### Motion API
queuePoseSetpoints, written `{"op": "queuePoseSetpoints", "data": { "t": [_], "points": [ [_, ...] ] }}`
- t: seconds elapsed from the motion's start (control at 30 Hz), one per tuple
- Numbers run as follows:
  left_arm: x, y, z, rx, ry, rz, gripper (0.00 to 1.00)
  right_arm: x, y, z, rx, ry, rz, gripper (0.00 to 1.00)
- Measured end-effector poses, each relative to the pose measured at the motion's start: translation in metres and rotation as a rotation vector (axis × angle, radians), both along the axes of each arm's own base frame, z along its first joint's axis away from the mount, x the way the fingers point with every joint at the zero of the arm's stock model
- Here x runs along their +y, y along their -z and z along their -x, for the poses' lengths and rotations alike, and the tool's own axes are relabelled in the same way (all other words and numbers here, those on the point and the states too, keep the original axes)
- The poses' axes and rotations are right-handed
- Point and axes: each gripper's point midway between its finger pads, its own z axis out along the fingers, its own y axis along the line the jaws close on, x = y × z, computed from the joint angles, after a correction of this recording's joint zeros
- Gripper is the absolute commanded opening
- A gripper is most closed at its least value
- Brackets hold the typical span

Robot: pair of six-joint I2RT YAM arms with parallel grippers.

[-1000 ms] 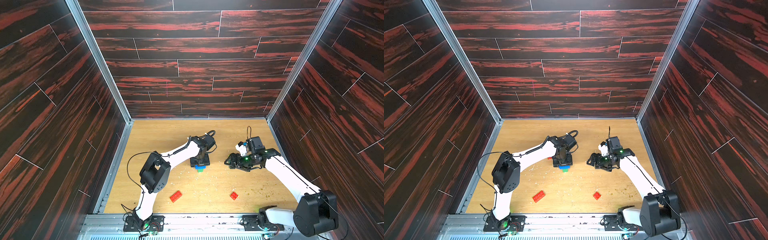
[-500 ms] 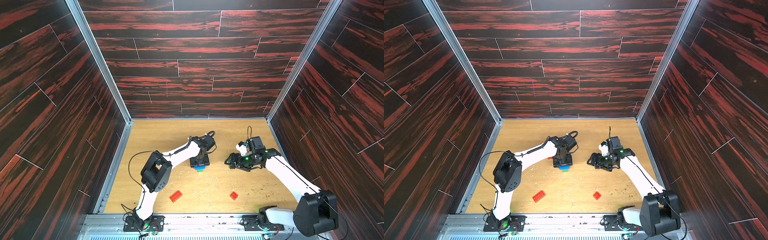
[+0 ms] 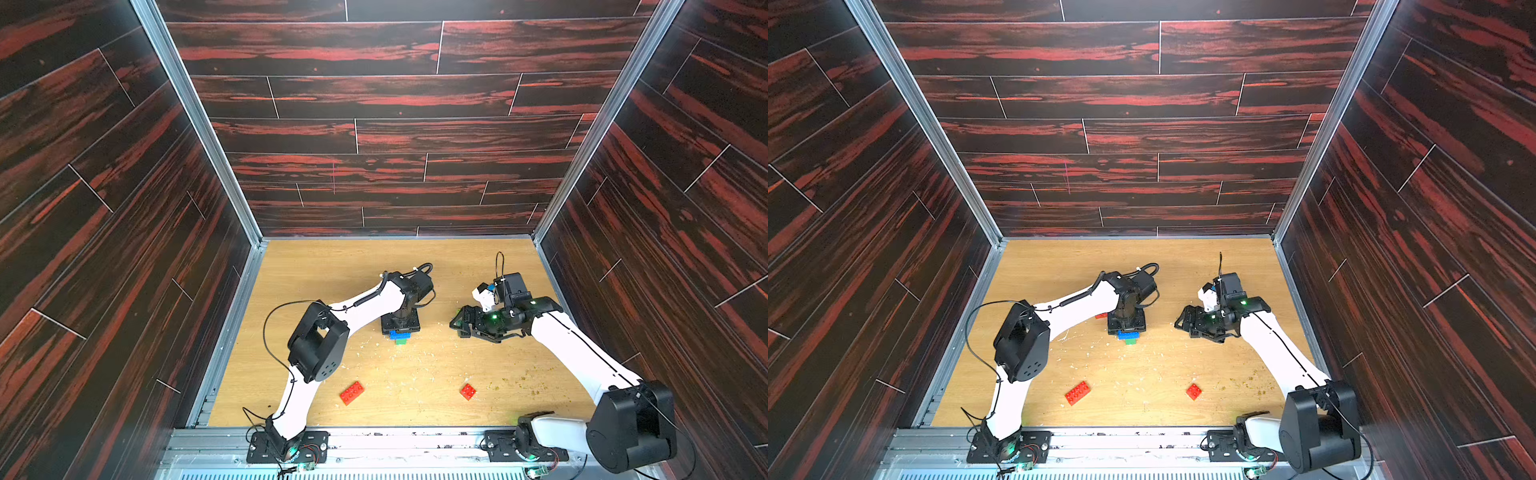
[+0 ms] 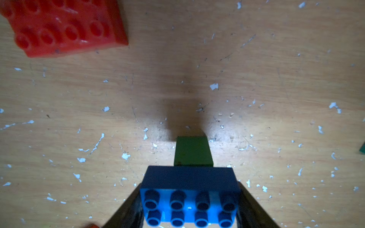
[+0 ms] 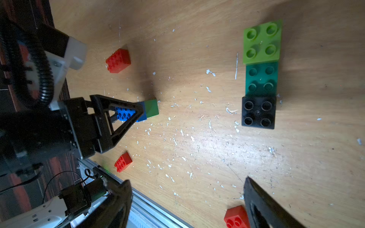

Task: Assemble a carrot with lego
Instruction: Assemble the lego brick with the lego brick.

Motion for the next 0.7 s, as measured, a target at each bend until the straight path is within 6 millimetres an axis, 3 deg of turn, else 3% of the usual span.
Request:
{"op": "queuePoseSetpoints", "data": {
  "t": [0.57, 0.7],
  "points": [
    [-0.0075, 0.0039, 0.0019, 0.006, 0.031, -0.037, 0.33, -0.0031, 0.0, -0.0018, 0.0, 0.012, 0.0, 0.89],
    [-0.0072, 0.0041, 0.0021, 0.007, 0.031, -0.038, 0.37, -0.0037, 0.0, -0.0021, 0.0, 0.014, 0.0, 0.89]
  ]
}}
